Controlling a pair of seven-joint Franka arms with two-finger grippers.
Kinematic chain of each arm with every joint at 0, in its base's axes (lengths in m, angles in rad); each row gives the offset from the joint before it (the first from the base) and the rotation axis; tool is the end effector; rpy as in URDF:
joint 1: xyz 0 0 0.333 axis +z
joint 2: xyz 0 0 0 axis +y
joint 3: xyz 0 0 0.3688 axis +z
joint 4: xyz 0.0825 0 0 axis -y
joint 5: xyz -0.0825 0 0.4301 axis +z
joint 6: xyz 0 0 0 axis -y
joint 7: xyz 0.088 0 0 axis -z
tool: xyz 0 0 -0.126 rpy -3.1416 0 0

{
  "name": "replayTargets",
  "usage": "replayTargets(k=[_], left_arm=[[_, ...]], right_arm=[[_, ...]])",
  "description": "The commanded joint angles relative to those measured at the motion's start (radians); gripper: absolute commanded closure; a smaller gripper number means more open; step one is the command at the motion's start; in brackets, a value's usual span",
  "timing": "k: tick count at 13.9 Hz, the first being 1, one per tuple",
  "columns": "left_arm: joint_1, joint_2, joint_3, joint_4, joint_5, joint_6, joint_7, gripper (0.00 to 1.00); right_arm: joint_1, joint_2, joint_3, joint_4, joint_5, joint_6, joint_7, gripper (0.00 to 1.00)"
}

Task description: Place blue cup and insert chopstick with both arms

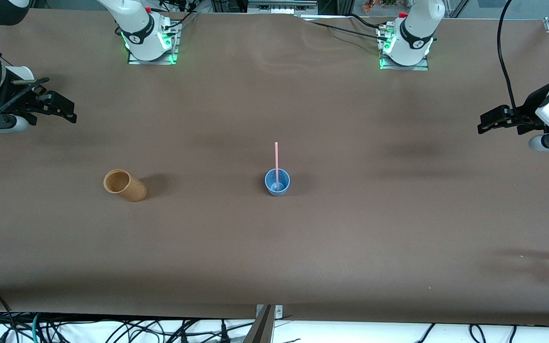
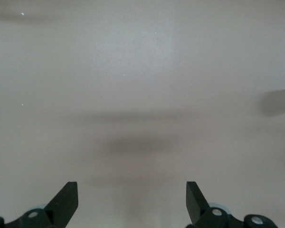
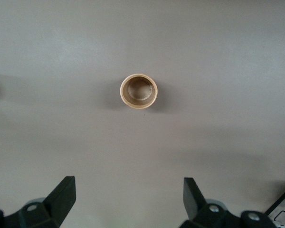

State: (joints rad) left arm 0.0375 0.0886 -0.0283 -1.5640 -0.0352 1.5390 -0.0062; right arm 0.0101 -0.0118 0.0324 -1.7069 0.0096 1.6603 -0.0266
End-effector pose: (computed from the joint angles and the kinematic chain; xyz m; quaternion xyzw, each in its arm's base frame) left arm 0.6234 0.0020 0.6051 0.9982 0.0081 -0.0567 0.0189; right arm 0.5981 0.0267 0.6023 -0.9993 -0.0340 0.0174 0.0044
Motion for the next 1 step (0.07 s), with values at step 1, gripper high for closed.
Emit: replayTargets(k=[1], left_arm=[[0.004,0.002,-0.002,0.010,0.008,0.003,0.023,0.00]], right_arm=[[-0.016,0.003,0.015,0.024,0.018,-0.024,0.014,0.00]])
